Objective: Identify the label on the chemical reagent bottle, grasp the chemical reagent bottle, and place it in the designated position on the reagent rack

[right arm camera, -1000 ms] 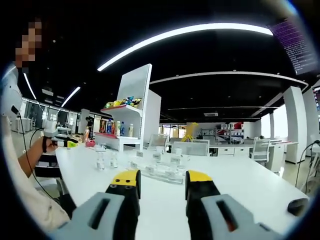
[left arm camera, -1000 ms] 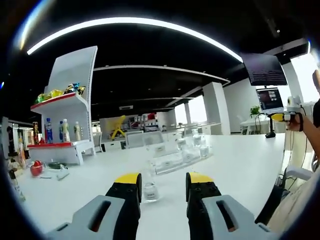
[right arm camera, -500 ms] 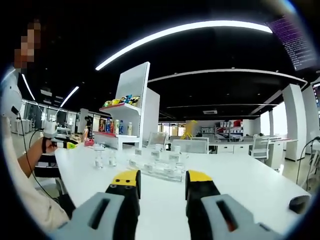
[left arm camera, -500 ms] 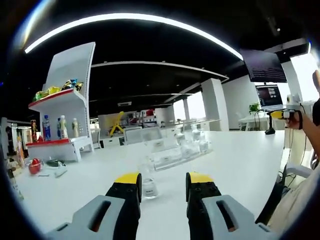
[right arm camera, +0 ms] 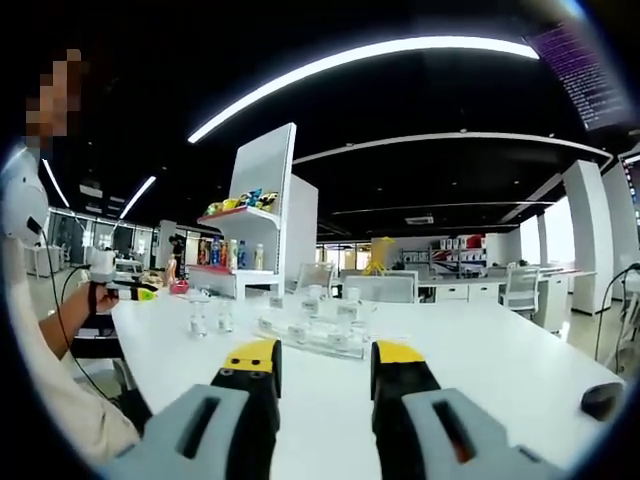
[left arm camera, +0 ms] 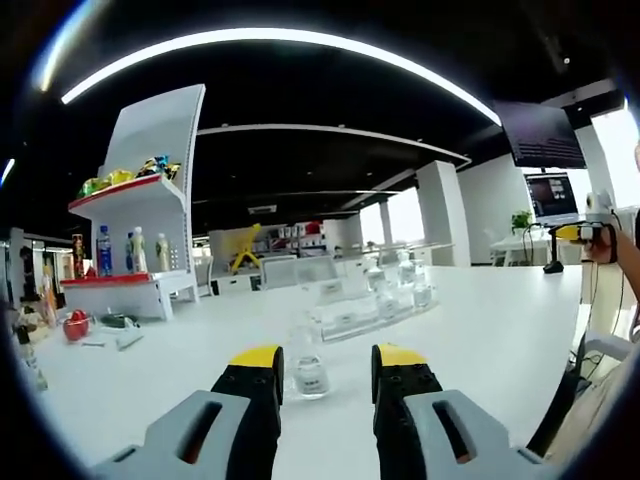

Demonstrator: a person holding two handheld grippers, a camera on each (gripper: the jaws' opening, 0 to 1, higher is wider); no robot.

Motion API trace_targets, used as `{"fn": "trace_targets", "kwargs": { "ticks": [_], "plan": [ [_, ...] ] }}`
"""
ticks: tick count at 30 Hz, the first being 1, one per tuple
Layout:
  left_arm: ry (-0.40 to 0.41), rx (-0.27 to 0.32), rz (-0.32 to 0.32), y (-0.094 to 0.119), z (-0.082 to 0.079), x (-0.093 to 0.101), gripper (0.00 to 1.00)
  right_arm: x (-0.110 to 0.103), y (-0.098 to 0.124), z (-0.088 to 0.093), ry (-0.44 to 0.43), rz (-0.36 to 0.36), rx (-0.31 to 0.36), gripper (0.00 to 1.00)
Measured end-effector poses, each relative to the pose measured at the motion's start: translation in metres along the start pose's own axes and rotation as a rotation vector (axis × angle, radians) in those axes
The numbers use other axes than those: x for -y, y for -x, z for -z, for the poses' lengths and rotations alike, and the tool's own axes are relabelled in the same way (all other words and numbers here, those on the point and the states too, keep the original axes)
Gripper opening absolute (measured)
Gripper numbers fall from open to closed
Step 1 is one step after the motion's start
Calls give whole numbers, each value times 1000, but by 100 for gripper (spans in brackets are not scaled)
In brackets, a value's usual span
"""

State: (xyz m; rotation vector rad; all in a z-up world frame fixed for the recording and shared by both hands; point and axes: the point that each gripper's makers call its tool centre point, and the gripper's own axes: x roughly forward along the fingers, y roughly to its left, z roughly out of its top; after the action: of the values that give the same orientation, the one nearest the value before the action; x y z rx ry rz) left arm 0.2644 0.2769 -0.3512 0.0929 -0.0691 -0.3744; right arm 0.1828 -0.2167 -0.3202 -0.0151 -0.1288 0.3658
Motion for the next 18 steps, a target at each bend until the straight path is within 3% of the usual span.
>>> {"fn": "trace_targets", "kwargs": {
  "ticks": [13,18],
  "plan": [
    [-18,-19,19,-12,2,2,35,3,-4,7,-22,-11,-9,35],
    [-17,-44,25,-20,12,-1,35,3,-5,9,-15,-15,-21,35]
  ]
}}
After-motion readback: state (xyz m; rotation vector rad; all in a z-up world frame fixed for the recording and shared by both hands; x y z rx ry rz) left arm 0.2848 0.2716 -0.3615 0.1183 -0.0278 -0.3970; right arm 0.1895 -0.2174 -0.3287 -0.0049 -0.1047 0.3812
